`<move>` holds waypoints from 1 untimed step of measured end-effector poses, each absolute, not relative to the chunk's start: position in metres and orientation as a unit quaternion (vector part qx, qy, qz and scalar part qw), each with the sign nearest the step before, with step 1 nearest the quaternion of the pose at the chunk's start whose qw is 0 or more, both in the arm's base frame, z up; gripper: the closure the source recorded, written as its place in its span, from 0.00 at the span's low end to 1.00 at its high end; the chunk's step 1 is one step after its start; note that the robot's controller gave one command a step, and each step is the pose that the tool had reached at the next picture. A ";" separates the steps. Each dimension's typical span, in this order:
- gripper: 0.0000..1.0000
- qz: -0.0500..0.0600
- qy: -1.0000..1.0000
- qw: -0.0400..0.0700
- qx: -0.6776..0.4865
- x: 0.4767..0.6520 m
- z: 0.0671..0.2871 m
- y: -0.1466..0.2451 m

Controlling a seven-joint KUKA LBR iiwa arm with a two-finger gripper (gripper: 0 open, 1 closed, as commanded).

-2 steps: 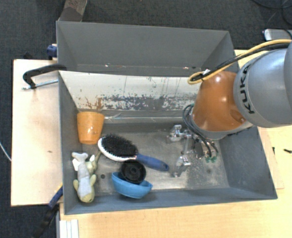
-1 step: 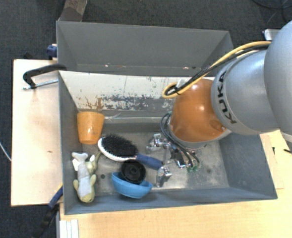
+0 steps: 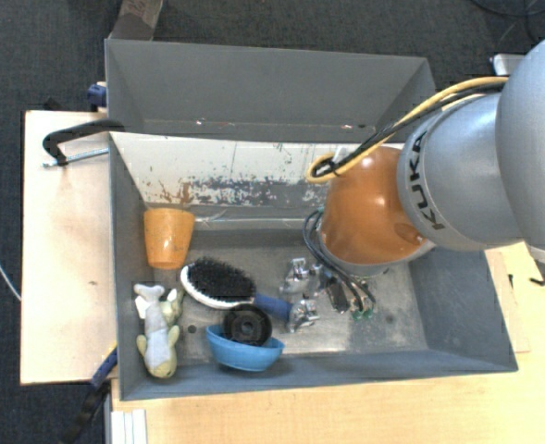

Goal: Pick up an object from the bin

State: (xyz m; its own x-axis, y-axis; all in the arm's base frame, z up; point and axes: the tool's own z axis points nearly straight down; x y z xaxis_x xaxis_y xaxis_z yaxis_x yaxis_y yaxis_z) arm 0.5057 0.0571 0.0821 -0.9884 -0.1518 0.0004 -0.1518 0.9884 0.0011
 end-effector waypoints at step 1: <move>1.00 0.000 -0.991 -0.008 0.134 0.509 0.228 0.045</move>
Offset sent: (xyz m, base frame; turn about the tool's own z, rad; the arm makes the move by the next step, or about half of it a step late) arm 0.0007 -0.0127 0.1411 -0.1168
